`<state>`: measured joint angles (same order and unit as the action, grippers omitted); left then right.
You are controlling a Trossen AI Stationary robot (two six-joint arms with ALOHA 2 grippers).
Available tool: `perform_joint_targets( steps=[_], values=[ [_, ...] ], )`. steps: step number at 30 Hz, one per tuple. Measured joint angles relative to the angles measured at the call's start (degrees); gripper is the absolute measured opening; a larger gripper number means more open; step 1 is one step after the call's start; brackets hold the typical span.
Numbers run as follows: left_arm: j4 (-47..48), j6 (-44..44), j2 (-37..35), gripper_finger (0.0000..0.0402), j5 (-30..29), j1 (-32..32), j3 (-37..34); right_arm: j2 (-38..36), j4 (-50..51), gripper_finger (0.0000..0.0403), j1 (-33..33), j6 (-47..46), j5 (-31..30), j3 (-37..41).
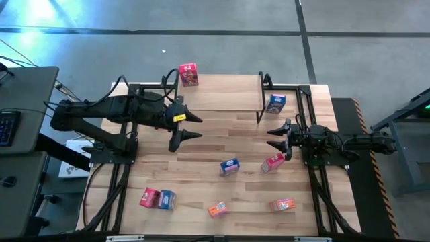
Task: Stack cereal on shelf
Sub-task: Put the middle blue cereal box on the shelf
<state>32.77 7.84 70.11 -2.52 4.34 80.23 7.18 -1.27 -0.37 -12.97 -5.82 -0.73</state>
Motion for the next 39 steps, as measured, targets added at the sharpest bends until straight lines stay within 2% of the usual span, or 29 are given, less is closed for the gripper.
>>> perform_joint_targets(
  steps=[9, 22, 30, 34, 39],
  values=[
    [1.2, 5.1, 0.7, 0.0248, -4.0, 4.6, 0.0, 0.0, 0.0, 0.0229, 0.0, 0.0, 0.0, 0.0],
    [7.9, 10.1, 6.6, 0.0248, -16.1, 11.6, 0.0, 0.0, -0.1, 0.0229, 0.0, 0.0, -0.7, 0.0],
    [7.7, 10.1, 10.5, 0.0248, -17.4, 12.7, 0.0, -0.1, -0.2, 0.0231, 0.0, -0.8, 0.0, 0.0],
    [7.4, 10.2, 12.0, 0.0248, -17.5, 12.7, 0.0, -0.1, -0.1, 0.0249, 0.0, -1.0, 1.1, 0.0],
    [7.2, 12.4, 13.8, 0.0248, -18.2, 12.7, 0.0, -0.1, -0.1, 0.0286, 0.0, 3.3, 1.7, 0.0]
  ],
)
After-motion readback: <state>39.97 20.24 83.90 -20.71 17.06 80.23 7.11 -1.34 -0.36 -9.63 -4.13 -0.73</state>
